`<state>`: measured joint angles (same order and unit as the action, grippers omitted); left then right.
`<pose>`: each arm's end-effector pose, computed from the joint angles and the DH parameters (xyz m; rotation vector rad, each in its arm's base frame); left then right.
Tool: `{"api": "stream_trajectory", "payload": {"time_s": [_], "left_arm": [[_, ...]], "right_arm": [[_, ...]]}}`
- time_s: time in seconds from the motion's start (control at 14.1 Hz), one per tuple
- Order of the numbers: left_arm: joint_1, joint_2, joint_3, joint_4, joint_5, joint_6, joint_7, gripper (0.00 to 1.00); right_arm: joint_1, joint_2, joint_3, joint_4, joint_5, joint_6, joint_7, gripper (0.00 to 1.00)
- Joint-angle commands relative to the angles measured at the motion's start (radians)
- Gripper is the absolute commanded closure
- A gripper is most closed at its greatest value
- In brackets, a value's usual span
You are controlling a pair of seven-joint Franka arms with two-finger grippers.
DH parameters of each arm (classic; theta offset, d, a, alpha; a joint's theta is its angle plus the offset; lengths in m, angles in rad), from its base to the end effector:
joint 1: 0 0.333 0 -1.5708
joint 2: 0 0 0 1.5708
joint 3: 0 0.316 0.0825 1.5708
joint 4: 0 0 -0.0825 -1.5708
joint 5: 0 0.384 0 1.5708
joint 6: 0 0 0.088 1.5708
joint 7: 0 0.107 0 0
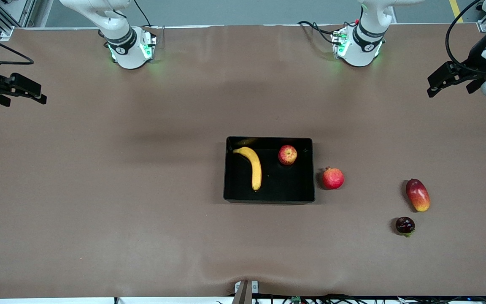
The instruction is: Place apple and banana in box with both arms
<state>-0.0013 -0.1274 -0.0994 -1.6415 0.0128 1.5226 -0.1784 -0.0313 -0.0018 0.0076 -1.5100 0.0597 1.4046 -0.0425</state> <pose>0.5067 -0.0534 0.6545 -3.1150 -0.1233 -0.0177 0.5365 -0.0055 0.6402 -3.0747 -0.0394 0.1563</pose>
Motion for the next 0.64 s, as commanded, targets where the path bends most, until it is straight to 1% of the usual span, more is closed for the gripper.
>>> {"api": "stream_trajectory", "payload": {"time_s": [0.0, 0.57], "left_arm": [[-0.002, 0.008, 0.003, 0.029, -0.001, -0.061, 0.010, 0.00], [0.000, 0.009, 0.003, 0.046, 0.004, -0.079, 0.010, 0.00]], "right_arm": [[0.005, -0.023, 0.003, -0.021, 0.000, 0.016, 0.018, 0.00], [0.007, -0.021, 0.008, -0.027, 0.000, 0.017, 0.007, 0.00]]}}
